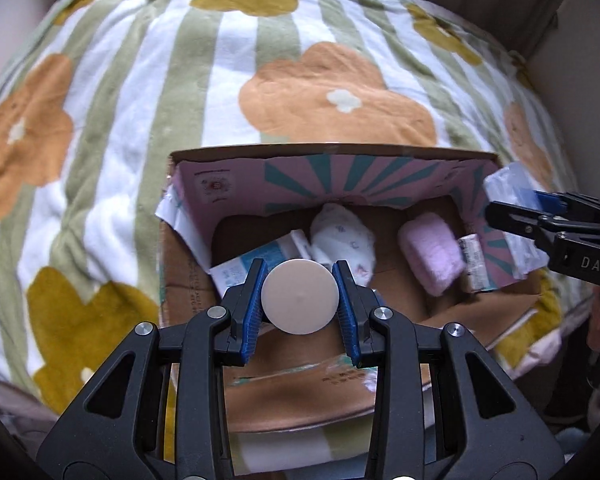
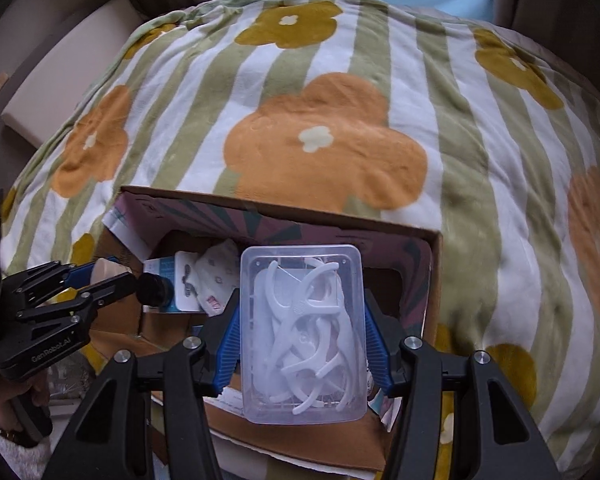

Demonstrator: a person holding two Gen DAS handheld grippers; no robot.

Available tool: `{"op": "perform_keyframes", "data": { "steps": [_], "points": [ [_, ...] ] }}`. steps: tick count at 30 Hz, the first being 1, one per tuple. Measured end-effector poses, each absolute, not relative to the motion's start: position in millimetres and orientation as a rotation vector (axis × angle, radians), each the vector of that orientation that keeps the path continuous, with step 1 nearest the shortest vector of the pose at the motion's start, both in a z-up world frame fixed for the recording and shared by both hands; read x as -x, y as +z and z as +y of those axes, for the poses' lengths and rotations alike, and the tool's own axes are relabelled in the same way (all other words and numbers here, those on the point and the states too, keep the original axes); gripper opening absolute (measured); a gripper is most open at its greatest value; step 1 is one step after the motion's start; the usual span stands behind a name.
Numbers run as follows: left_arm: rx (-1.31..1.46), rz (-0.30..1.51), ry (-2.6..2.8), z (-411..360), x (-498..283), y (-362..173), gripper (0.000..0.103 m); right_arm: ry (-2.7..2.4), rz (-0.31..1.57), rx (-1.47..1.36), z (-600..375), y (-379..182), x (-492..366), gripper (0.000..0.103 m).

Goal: Organize objects
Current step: 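Carry the packet and wooden cap over the cardboard box, then open both tools to drop the packet and cap into the box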

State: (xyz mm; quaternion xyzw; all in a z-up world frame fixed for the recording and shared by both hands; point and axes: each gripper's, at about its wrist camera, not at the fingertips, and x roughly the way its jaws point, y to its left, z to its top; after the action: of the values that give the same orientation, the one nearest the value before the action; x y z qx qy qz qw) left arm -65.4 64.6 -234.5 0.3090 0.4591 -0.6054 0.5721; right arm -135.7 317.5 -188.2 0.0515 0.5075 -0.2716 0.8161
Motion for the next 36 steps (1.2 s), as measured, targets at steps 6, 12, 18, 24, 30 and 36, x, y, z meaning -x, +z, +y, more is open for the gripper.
{"op": "perform_keyframes", "data": {
  "steps": [6,12,18,24,30,36],
  "points": [
    [-0.704,1.074,-1.416,64.6,64.7,-233.7,0.03,-0.632,1.044,-0.155,320.5,-191.9,141.1,0.05],
    [-0.743,1.065,-1.428,61.0,70.9,-233.8,0.03,-0.656,1.05,-0.174,321.9,-194.3,137.9,0.05],
    [-0.75,1.046,-1.449,58.5,73.7,-232.3,0.03,-0.684,1.047,-0.19,317.5,-192.3,136.7,0.05],
    [-0.766,1.023,-1.456,56.3,78.2,-229.7,0.035,-0.672,1.049,-0.21,316.7,-192.6,133.9,0.05],
    [-0.727,1.029,-1.462,58.3,76.2,-231.1,0.103,-0.666,1.04,-0.28,312.3,-197.3,135.5,0.103],
    [-0.725,1.048,-1.437,62.5,67.5,-237.5,0.103,-0.711,1.047,-0.244,310.3,-197.3,141.7,0.103]
  ]
}}
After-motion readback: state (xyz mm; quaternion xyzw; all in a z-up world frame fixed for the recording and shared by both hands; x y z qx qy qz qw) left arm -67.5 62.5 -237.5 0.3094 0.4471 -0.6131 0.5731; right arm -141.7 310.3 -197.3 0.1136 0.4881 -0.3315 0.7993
